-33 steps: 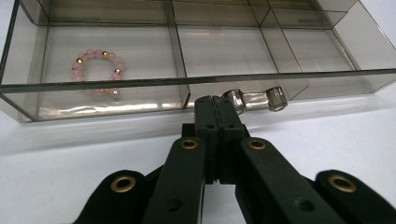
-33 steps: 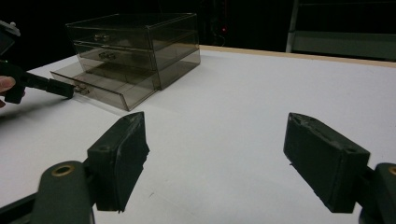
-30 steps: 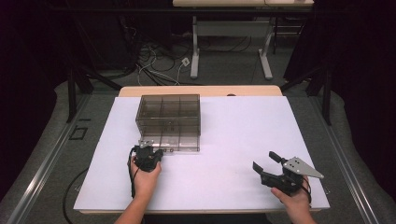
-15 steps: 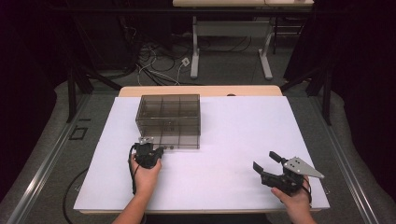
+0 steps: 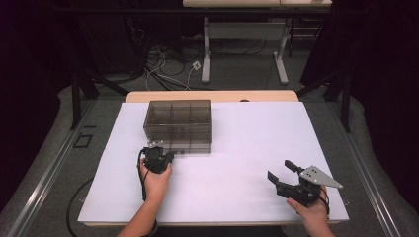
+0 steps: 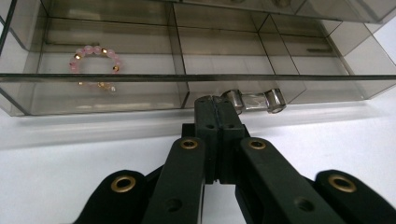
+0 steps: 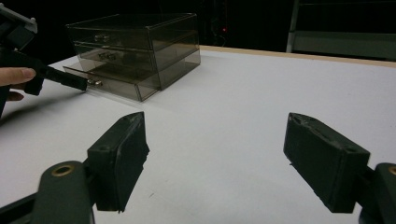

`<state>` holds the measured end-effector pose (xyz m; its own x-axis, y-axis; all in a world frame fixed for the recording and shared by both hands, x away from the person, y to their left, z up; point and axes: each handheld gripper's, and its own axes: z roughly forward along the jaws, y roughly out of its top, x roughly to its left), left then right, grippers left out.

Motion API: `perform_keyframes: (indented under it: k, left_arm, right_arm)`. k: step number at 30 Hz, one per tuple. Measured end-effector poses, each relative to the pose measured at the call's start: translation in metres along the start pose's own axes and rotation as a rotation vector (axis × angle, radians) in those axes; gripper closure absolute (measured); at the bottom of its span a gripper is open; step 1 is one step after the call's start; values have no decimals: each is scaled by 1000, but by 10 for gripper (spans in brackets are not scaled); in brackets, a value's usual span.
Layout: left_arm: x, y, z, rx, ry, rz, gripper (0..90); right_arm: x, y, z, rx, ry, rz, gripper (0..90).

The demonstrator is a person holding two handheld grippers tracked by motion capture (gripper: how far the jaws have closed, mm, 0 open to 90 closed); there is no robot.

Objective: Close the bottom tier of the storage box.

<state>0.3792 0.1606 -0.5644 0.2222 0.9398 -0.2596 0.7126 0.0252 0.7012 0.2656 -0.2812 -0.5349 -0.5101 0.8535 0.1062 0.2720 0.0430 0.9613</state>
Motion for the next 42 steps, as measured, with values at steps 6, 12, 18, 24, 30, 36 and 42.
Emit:
perform_keyframes:
  k: [6,12,18,24,30,36,42]
  left_arm:
    - [-1,4,4,-8,9,1,900]
    - [0,8,6,-7,16,7,900]
    - [1,11,9,-10,27,6,900]
    - [3,14,11,-12,40,2,900]
    - [5,16,14,-13,45,-11,900]
    - [5,19,17,-21,42,-13,900]
    - [7,21,20,-30,55,-15,900]
  right_arm:
    - [0,0,-1,7,1,-2,211]
    - [0,0,0,2,-1,-5,211]
    - [0,0,0,3,2,-4,211]
    - [0,0,0,4,-1,-5,212]
    - [1,0,0,5,1,-2,211]
    - [1,0,0,7,1,2,212]
    - [0,0,0,7,1,0,211]
